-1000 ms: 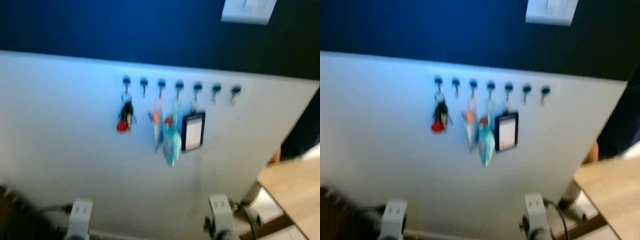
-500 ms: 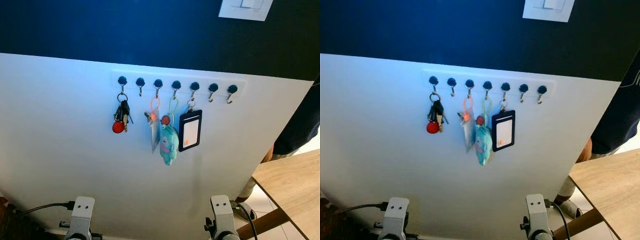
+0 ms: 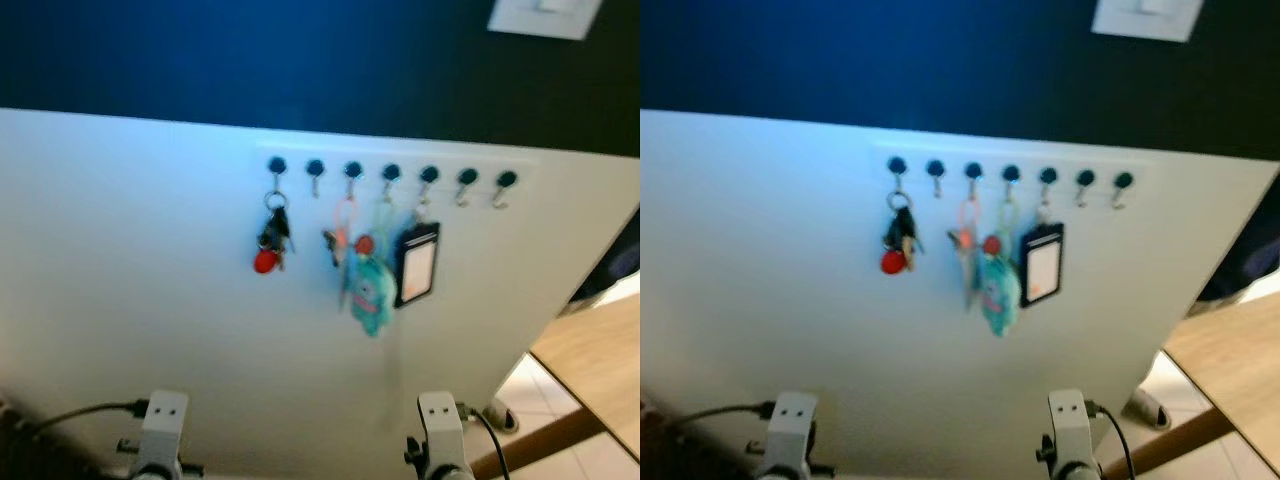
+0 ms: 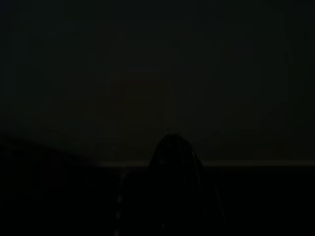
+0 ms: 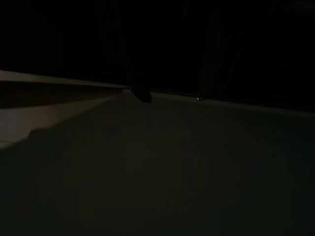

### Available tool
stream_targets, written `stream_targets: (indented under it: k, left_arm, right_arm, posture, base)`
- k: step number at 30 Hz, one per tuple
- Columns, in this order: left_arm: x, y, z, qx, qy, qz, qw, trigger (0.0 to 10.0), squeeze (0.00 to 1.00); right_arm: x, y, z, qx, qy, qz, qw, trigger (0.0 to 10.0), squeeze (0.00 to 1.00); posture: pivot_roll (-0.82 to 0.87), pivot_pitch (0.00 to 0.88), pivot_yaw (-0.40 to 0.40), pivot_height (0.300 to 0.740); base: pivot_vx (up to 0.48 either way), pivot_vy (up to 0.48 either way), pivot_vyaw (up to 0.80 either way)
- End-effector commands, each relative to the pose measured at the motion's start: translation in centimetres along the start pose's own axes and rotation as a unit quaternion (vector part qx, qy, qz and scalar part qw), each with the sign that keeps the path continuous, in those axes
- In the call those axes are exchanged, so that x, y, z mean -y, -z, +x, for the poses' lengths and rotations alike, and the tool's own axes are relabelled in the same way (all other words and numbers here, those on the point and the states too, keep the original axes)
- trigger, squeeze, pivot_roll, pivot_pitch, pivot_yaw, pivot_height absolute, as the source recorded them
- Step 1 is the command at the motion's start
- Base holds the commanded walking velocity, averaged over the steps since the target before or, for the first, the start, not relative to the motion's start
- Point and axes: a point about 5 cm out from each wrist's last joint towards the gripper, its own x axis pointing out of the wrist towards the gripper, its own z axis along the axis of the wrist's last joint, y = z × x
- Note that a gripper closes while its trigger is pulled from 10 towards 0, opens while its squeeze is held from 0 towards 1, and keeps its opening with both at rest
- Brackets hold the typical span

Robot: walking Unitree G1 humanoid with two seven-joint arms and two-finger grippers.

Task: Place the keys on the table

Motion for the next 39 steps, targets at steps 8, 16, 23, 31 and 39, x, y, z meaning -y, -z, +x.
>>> stream_targets:
  k: [8, 16, 23, 31, 39]
  left_arm:
    - [0.14, 0.38, -0.23, -0.005, 0.009, 0.006, 1.000, 10.0, 0.00]
    - [0.23, 0.31, -0.19, -0.005, 0.013, 0.006, 1.000, 10.0, 0.00]
    - [0.20, 0.23, -0.14, -0.004, 0.013, 0.009, 1.000, 10.0, 0.00]
    - [0.23, 0.20, -0.12, -0.004, 0.014, 0.009, 1.000, 10.0, 0.00]
    - [0.14, 0.14, -0.06, -0.004, 0.012, 0.011, 1.000, 10.0, 0.00]
  right_arm:
    - [0.37, 0.32, -0.13, -0.005, 0.006, 0.005, 1.000, 10.0, 0.00]
    - [0.36, 0.23, -0.09, -0.004, 0.006, 0.008, 1.000, 10.0, 0.00]
    - [0.31, 0.18, -0.06, -0.004, 0.005, 0.008, 1.000, 10.0, 0.00]
    - [0.31, 0.17, -0.06, -0.004, 0.005, 0.008, 1.000, 10.0, 0.00]
    - [0.26, 0.19, -0.06, -0.005, 0.005, 0.011, 1.000, 10.0, 0.00]
  posture:
    - [0.13, 0.013, -0.050, 0.740]
    - [0.13, 0.014, -0.048, 0.740]
    - [0.13, 0.013, -0.049, 0.740]
    - [0.13, 0.015, -0.048, 0.740]
    - [0.13, 0.012, -0.043, 0.740]
  base:
    - [0.000, 0.000, 0.00]
    - [0.000, 0.000, 0.00]
    - [-0.312, 0.000, 0.00]
    - [-0.316, 0.000, 0.00]
    - [-0.034, 0.000, 0.00]
